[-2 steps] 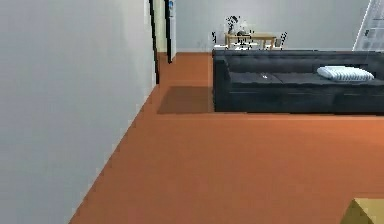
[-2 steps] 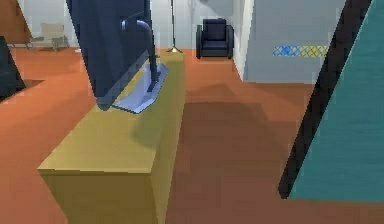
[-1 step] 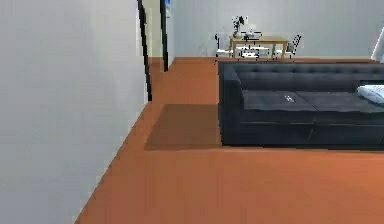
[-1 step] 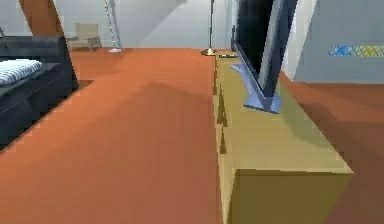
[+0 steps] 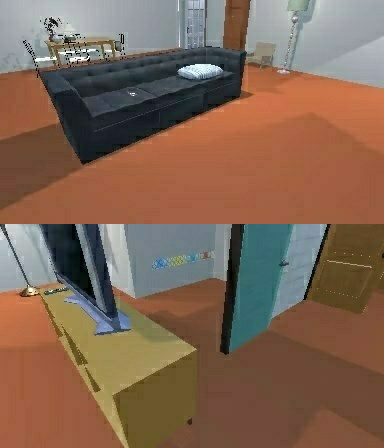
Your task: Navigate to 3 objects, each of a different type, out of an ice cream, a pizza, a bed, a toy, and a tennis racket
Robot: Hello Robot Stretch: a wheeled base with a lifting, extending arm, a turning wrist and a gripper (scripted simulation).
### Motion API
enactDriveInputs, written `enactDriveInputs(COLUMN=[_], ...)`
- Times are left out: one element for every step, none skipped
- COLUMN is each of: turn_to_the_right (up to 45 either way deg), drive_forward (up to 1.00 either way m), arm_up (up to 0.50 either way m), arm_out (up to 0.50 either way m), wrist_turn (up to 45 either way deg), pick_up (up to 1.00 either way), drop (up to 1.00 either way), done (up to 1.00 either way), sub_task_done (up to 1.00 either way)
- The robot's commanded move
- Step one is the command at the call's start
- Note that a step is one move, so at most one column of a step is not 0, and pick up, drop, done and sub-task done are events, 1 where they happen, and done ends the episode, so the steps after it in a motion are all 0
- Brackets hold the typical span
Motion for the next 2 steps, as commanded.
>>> enactDriveInputs(turn_to_the_right=[9.0,0.0], drive_forward=[0.0,0.45], arm_up=[0.0,0.0], arm_out=[0.0,0.0], wrist_turn=[0.0,0.0], pick_up=[0.0,0.0], drop=[0.0,0.0], done=[0.0,0.0], sub_task_done=[0.0,0.0])
